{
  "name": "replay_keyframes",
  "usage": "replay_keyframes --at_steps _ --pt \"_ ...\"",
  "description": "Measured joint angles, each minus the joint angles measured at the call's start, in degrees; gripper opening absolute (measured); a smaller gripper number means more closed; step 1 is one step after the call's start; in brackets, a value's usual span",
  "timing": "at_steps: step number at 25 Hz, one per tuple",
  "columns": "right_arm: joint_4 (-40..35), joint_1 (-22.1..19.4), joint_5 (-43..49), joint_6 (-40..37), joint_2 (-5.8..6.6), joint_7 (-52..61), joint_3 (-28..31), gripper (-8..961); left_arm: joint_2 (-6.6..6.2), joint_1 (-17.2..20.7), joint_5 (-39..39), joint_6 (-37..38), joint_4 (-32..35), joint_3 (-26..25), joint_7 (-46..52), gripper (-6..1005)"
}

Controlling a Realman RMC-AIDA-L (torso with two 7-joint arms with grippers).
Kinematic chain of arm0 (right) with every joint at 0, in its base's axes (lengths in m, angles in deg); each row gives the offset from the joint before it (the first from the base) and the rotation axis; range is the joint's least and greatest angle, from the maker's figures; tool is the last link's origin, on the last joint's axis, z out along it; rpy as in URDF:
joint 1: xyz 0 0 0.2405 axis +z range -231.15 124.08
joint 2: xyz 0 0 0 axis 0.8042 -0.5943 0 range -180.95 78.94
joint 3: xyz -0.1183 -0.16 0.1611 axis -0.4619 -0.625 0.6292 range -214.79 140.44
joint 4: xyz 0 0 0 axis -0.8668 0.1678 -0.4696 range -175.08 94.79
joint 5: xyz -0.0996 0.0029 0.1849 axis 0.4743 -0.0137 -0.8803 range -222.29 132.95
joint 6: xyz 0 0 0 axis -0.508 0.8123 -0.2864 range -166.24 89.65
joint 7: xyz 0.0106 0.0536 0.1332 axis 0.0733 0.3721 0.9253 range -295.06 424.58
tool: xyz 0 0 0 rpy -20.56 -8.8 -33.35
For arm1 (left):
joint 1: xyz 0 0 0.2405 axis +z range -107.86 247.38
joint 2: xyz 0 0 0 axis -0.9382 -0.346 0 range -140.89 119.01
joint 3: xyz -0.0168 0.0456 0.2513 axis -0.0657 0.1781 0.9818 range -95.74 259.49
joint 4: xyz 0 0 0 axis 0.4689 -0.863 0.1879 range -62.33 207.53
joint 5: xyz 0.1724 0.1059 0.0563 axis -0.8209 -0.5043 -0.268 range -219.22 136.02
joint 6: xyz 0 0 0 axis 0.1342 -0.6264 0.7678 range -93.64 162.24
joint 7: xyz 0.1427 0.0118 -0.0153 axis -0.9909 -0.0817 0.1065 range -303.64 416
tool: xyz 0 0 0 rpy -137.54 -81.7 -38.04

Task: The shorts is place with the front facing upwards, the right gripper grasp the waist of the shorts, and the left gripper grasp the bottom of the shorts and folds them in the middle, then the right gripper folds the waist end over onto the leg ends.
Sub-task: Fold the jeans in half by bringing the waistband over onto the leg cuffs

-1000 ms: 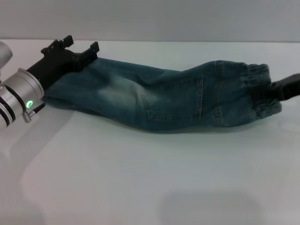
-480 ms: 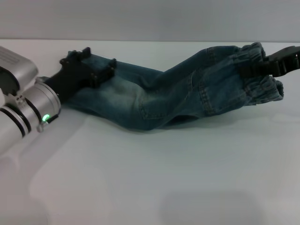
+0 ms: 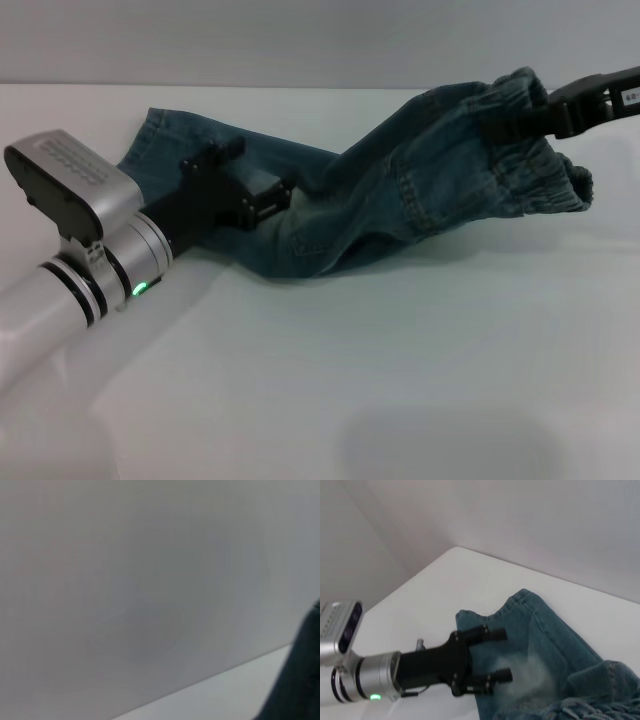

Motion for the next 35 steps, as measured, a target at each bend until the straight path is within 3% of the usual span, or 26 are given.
replay_keyframes --at_steps 16,35 --pt "2.3 1.3 0.0 -1.5 -0.51 0.7 -1.5 53 -0.01 -1.4 -1.0 0.3 -2.5 0.3 -2.6 842" --pt "2.3 1.9 -2.5 -2.4 -0.41 0.9 -1.6 52 0.06 -2.4 -8.0 -0.5 -6.7 -0.2 -3.0 842"
